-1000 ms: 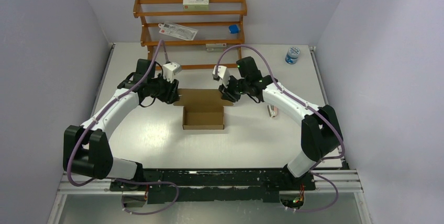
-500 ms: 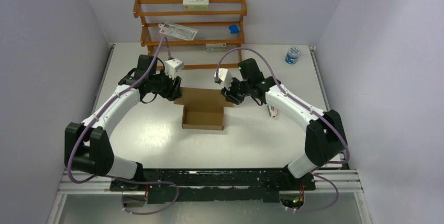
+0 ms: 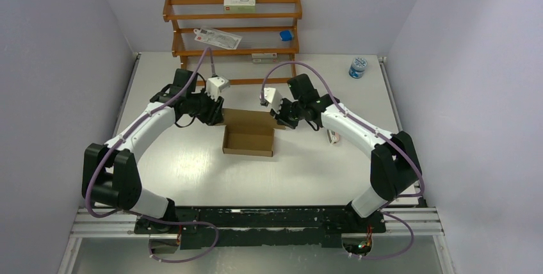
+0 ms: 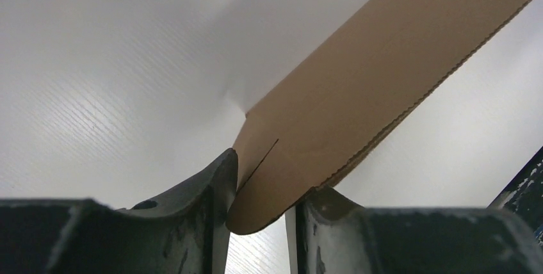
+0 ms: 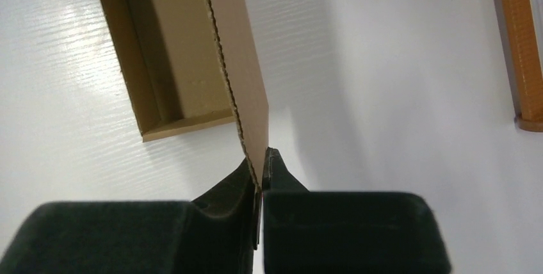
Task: Fold the paper box
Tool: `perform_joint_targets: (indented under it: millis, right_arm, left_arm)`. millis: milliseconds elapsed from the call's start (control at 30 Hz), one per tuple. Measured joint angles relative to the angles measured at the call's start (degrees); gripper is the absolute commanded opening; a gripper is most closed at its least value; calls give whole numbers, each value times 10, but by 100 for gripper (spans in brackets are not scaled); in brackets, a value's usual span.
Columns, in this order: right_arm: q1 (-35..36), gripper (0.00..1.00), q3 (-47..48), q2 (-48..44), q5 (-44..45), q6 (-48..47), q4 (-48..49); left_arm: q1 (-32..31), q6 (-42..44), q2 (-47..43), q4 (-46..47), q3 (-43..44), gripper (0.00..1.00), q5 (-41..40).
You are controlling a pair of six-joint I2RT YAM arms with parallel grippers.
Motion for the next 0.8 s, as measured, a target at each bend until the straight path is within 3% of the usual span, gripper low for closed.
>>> perform_joint_targets:
  millis: [100, 333, 800]
  right_arm:
    - [0, 0, 0, 0, 0, 1, -1]
    - [0, 0, 0, 0, 0, 0, 0]
    - [-1, 0, 0, 0, -11, 8, 15]
  left_arm:
    - [-2, 2, 0, -1, 0, 31, -2]
    - [-8, 4, 0, -2, 0, 36, -14]
    - [-11, -3, -15, 20, -20, 24, -57]
